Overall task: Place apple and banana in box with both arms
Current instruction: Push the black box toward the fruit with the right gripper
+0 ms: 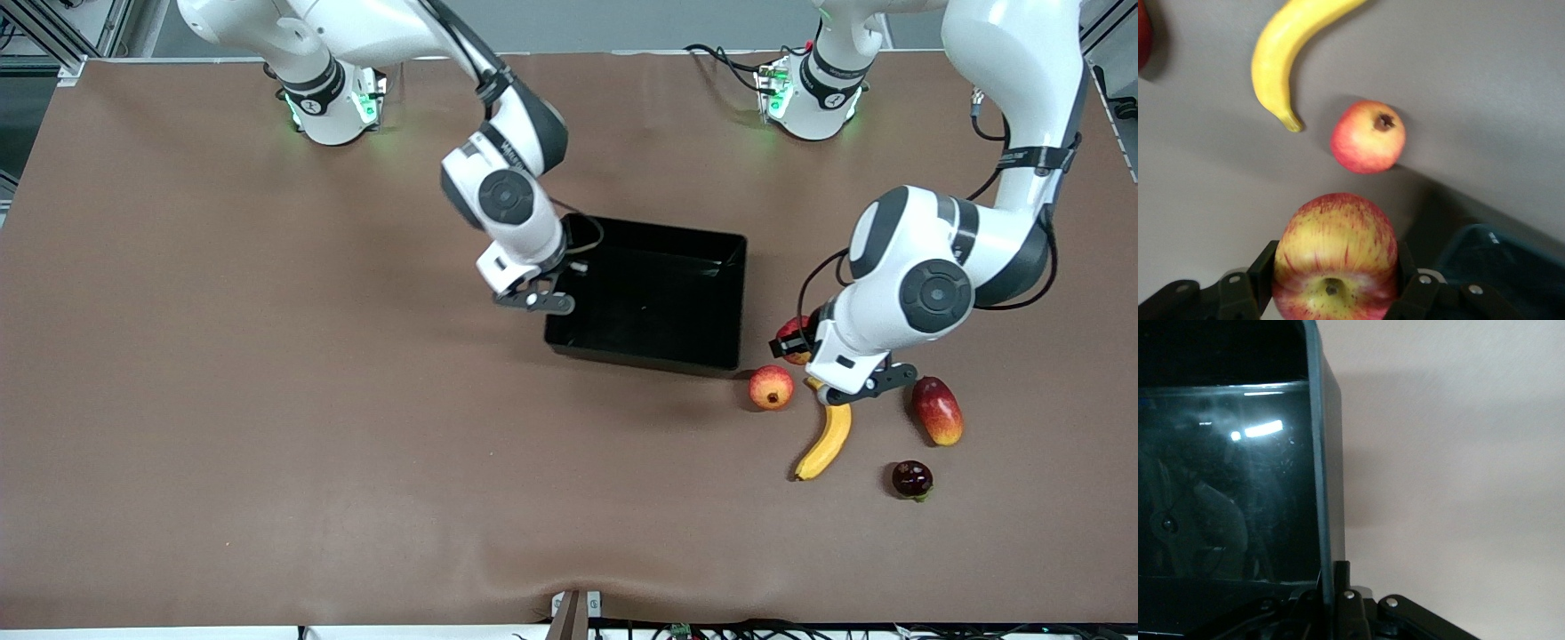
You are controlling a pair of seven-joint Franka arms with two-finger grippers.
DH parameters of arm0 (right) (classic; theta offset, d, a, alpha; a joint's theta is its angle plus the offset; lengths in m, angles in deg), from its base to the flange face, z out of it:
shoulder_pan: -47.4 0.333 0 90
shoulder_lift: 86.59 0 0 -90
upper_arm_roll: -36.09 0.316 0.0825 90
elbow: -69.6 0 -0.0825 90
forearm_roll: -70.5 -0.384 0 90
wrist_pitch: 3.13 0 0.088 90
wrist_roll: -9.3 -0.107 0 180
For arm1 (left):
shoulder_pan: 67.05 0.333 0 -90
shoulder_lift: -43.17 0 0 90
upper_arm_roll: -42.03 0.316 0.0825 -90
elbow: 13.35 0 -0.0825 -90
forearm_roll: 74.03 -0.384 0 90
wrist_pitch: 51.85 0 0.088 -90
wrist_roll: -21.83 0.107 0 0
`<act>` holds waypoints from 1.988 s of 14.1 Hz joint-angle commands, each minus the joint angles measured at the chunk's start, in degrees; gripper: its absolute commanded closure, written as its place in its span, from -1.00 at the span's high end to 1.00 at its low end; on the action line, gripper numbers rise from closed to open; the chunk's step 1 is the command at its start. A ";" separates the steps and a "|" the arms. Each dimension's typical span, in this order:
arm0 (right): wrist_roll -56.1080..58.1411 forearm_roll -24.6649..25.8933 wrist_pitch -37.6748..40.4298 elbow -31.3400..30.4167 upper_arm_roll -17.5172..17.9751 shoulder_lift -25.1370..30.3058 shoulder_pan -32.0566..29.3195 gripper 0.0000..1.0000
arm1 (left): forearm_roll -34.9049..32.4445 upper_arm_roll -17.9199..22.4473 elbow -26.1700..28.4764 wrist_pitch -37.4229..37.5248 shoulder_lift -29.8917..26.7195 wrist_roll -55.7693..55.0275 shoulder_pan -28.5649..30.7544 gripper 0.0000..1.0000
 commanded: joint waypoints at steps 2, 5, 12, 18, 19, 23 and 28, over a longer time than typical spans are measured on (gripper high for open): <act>-6.23 -0.82 -3.76 -1.07 -0.82 -0.20 2.45 -1.00 | -1.25 -0.19 -0.61 0.69 -0.57 -5.17 -2.36 -1.00; -6.42 -0.73 -5.26 -1.07 -1.09 -1.70 3.60 -1.00 | -1.25 -0.19 -0.35 0.69 -0.83 -8.49 -4.11 -1.00; -6.24 5.25 -5.35 -0.99 -1.00 -1.96 4.65 -0.99 | -1.25 -0.28 9.02 -4.91 -5.48 -15.54 -8.25 -1.00; -6.42 5.25 -4.82 -0.90 -1.09 -1.96 4.47 1.00 | -1.25 -2.65 20.29 -11.95 -10.32 -15.89 -8.07 -1.00; -6.33 5.25 -4.82 -0.81 -1.09 -1.96 4.39 1.00 | -1.25 -2.74 22.31 -14.32 -10.76 -15.89 -8.16 -1.00; -5.89 5.69 -4.65 -0.37 -1.53 -1.00 3.86 1.00 | -1.25 -3.88 26.97 -19.95 -10.33 -15.89 -8.25 -1.00; -0.99 13.24 -3.60 0.16 -5.65 1.64 3.42 1.00 | -2.74 -4.41 29.44 -22.69 -8.75 -15.63 -9.92 -1.00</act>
